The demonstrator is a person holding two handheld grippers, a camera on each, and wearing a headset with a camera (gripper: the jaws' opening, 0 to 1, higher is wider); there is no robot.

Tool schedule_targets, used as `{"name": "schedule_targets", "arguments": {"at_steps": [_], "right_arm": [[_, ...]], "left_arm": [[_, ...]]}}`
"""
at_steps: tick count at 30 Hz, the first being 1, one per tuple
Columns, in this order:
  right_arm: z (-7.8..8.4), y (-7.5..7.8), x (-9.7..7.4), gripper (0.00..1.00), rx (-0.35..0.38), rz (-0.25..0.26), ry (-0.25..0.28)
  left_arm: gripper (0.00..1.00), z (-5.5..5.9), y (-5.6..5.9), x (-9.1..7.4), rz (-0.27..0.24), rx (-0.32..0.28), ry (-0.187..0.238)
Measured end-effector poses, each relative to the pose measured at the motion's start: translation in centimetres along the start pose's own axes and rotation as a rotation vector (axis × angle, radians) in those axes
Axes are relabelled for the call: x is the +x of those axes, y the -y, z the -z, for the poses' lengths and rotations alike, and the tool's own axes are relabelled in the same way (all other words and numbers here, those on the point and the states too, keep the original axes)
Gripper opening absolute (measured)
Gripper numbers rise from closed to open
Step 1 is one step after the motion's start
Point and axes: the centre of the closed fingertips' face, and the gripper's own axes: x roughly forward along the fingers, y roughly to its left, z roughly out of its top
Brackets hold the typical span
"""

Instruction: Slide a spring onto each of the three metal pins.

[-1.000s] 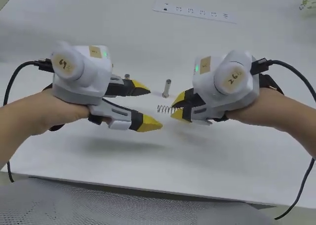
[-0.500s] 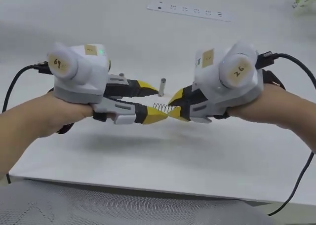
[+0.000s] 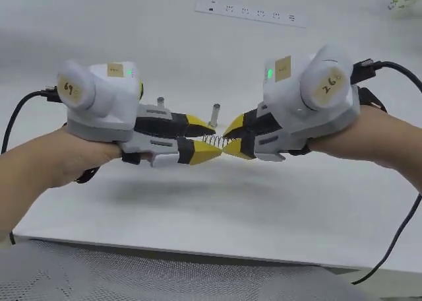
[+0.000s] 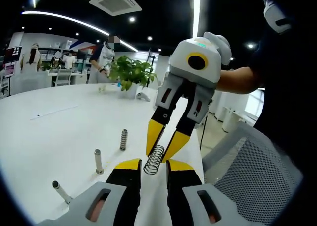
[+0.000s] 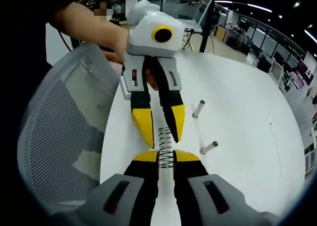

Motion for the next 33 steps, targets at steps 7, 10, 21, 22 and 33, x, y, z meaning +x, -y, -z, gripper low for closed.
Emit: {"name": "schedule_targets", "arguments": {"at_steps": [7, 10, 21, 22, 33], "right_arm": [[0.1, -0.2, -0.1, 0.08, -0.010, -0.009, -0.007], [0.0, -0.3, -0.2, 0.08, -0.016, -0.012, -0.007], [-0.4, -0.4, -0.2, 0.08, -0.029, -0.019, 0.006], [-0.4, -0.4, -0.3, 0.08, -0.029, -0.021, 0.006], [-0.1, -1.0, -0.5, 0.09, -0.048, -0.039, 0.019]], "left_arm": [[0.05, 0.1, 0.2, 0.0, 0.000, 0.013, -0.010], [0.04, 0.1, 0.2, 0.0, 0.002, 0.015, -0.010], [0.02, -0.1, 0.7, -0.5, 0.012, 0.021, -0.007], [0.02, -0.1, 0.7, -0.5, 0.014, 0.021, -0.008], [0.02, -0.1, 1.3, -0.4, 0.039, 0.012, -0.015]]}}
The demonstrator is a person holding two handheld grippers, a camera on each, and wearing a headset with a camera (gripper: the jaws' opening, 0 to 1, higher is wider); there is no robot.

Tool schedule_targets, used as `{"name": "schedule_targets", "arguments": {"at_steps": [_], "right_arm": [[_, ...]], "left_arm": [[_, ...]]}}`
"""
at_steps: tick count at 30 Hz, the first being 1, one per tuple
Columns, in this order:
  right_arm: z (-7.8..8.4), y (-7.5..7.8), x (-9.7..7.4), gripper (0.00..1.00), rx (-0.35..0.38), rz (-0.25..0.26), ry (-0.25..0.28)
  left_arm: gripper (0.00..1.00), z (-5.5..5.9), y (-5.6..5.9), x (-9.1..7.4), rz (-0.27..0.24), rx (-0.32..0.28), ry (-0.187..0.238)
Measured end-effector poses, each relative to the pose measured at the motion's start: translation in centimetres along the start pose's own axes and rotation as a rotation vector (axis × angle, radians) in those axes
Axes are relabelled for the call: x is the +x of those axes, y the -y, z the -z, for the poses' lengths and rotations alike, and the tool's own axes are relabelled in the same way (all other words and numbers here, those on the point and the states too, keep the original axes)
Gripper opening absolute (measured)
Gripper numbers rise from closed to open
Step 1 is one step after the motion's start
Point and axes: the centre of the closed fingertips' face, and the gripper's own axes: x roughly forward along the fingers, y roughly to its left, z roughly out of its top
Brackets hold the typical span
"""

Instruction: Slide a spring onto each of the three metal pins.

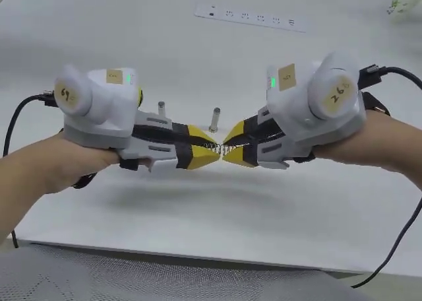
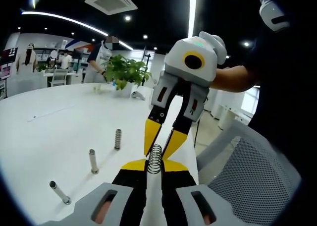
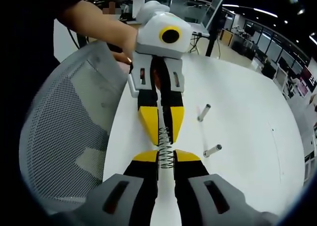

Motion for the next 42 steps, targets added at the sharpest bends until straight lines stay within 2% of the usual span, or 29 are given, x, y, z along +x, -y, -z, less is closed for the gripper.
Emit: {"name": "schedule_targets", "arguments": {"at_steps": [4, 10, 12, 20, 26, 29, 35, 42], "right_arm": [[0.6, 0.0, -0.3, 0.12, 0.021, 0.000, 0.005], [1.8, -0.2, -0.5, 0.10, 0.037, 0.004, -0.004], [1.6, -0.3, -0.6, 0.07, 0.049, 0.000, 0.013], [1.6, -0.6, -0.5, 0.10, 0.052, -0.012, 0.025], [0.8, -0.5, -0.5, 0.10, 0.054, -0.014, 0.051], [0.9, -0.6, -0.3, 0.09, 0.035, -0.016, 0.028], [0.8, -0.6, -0.3, 0.08, 0.060, -0.017, 0.038], [0.2, -0.5, -1.1, 0.07, 0.051, -0.014, 0.046]], "left_arm": [[0.02, -0.2, 0.3, -0.1, 0.013, 0.001, 0.001], [0.02, -0.3, 0.3, -0.1, 0.017, 0.002, -0.001], [0.02, -0.2, 0.4, -0.1, 0.018, 0.001, -0.002], [0.02, -0.1, 0.6, -0.1, 0.026, -0.002, -0.006], [0.02, -0.1, 0.7, -0.1, 0.032, 0.001, -0.008], [0.02, -0.1, 0.6, -0.1, 0.030, 0.000, -0.006], [0.02, -0.1, 0.5, -0.3, 0.031, -0.004, -0.007], [0.02, 0.3, 0.5, -0.2, 0.031, -0.007, -0.015]]}}
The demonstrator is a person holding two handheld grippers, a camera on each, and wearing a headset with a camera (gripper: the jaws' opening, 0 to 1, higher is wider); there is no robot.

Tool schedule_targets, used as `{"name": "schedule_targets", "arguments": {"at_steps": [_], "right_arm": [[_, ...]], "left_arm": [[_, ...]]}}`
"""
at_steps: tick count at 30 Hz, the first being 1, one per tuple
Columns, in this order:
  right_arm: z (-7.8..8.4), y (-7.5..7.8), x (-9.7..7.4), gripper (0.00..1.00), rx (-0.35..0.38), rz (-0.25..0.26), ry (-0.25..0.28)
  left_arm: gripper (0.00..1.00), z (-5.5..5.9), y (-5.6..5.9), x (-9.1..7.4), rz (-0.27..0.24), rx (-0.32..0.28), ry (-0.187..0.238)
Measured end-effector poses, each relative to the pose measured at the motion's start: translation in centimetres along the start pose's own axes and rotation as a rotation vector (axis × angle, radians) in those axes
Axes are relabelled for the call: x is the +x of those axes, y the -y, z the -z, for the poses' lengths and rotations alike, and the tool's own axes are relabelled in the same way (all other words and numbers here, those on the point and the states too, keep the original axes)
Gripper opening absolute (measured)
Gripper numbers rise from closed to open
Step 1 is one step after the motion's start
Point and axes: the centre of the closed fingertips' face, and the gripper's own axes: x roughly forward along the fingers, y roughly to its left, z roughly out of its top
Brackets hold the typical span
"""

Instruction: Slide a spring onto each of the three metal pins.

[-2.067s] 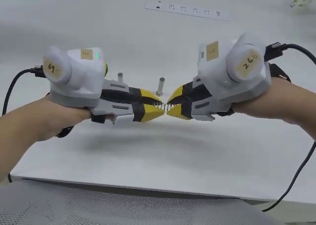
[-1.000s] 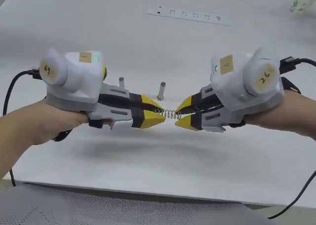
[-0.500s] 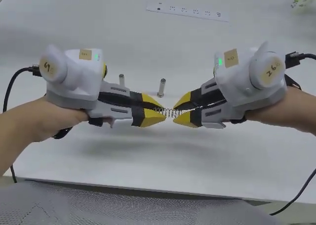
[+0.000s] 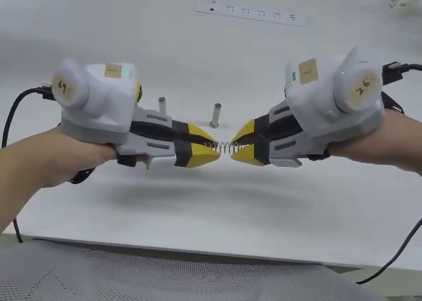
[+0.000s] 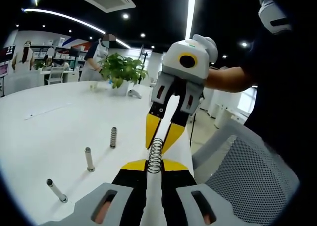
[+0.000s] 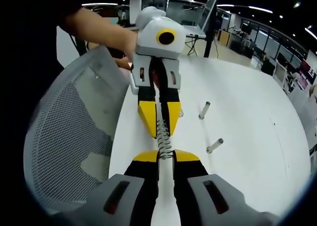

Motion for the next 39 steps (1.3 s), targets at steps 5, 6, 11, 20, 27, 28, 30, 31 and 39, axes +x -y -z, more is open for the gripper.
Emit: {"name": "schedule_targets", "arguments": {"at_steps": [5, 6, 11, 20, 27, 28, 30, 31, 39], "right_arm": [[-1.1, -0.1, -0.7, 0.07, -0.004, -0.010, 0.028], [-1.5, -0.1, -0.8, 0.07, -0.005, -0.011, 0.038], [-1.9, -0.2, -0.8, 0.07, -0.018, -0.013, 0.045], [-2.6, -0.3, -0.9, 0.07, -0.017, -0.017, 0.060], [-3.1, -0.4, -0.8, 0.07, -0.007, -0.015, 0.080], [-3.3, -0.4, -0.8, 0.07, -0.002, -0.015, 0.087], [-3.4, -0.5, -0.8, 0.07, -0.004, -0.017, 0.088], [-3.4, -0.5, -0.8, 0.07, 0.000, -0.018, 0.089], [-3.7, -0.7, -0.6, 0.07, 0.004, -0.026, 0.096]], "left_arm": [[0.02, 0.2, 0.0, 0.1, -0.001, 0.006, -0.008], [0.02, 0.2, 0.0, 0.1, -0.002, 0.006, -0.008], [0.02, 0.2, 0.1, 0.0, -0.002, 0.013, -0.009], [0.02, 0.2, 0.1, 0.0, -0.004, 0.021, -0.007], [0.02, 0.3, 0.1, 0.1, -0.004, 0.025, -0.011], [0.02, 0.3, 0.1, 0.1, -0.003, 0.025, -0.012], [0.02, 0.3, 0.2, 0.2, -0.001, 0.026, -0.014], [0.02, 0.3, 0.2, 0.2, -0.001, 0.026, -0.015], [0.02, 0.5, 0.4, 0.2, 0.002, 0.034, -0.023]]}}
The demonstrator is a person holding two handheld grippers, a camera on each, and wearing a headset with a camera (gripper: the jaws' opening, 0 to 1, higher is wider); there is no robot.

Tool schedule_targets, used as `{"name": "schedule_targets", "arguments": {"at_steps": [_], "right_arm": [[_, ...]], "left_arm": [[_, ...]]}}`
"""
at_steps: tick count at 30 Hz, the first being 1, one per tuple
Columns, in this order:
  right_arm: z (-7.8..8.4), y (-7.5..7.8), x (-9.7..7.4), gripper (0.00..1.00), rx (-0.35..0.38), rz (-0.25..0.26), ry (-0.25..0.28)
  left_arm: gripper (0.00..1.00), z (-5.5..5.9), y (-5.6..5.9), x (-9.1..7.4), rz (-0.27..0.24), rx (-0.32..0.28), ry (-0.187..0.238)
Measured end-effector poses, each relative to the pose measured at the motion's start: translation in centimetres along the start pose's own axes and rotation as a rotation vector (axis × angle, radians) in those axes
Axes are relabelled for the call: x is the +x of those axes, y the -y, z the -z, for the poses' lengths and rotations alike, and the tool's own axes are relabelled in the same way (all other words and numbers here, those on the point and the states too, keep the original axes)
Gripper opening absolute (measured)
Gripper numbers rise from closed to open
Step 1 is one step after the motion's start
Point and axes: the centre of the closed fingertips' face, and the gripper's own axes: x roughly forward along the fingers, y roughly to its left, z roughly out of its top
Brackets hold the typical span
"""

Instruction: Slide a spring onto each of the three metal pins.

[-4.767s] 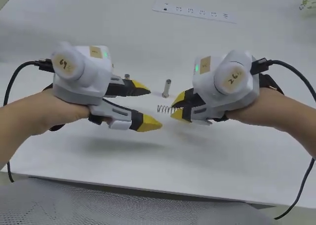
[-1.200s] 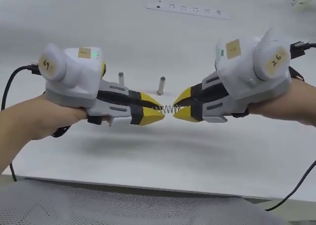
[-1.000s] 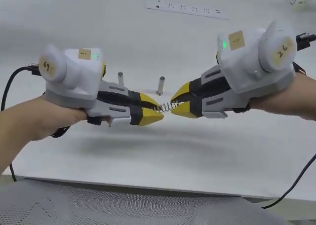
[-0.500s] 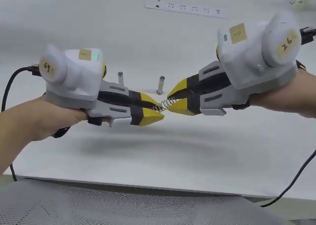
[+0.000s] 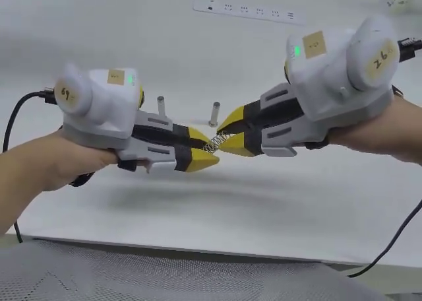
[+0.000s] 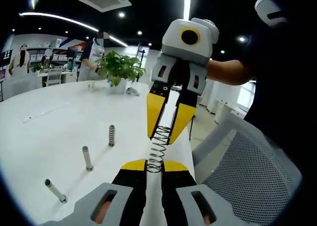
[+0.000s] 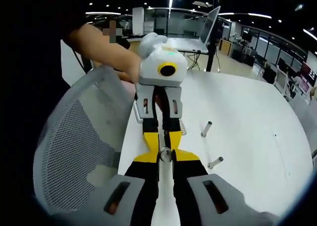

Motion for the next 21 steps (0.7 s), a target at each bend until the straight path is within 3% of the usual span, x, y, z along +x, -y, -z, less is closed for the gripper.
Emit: {"name": "schedule_targets", "arguments": {"at_steps": [6, 9, 12, 21], "right_arm": [[-0.36, 0.15, 0.04, 0.07, -0.003, 0.005, -0.014], [-0.18, 0.09, 0.17, 0.07, -0.054, 0.008, -0.069], [-0.23, -0.02, 0.27, 0.07, -0.072, 0.006, -0.083], [0.05, 0.36, -0.22, 0.08, -0.054, -0.016, -0.067]], "left_arm": [[0.02, -0.19, -0.07, -0.06, -0.005, 0.004, 0.004], [0.02, -0.15, -0.06, -0.11, -0.004, 0.008, 0.000], [0.02, -0.10, 0.01, -0.22, -0.003, 0.011, -0.003], [0.02, -0.45, 0.16, -0.61, 0.004, 0.012, 0.013]]}}
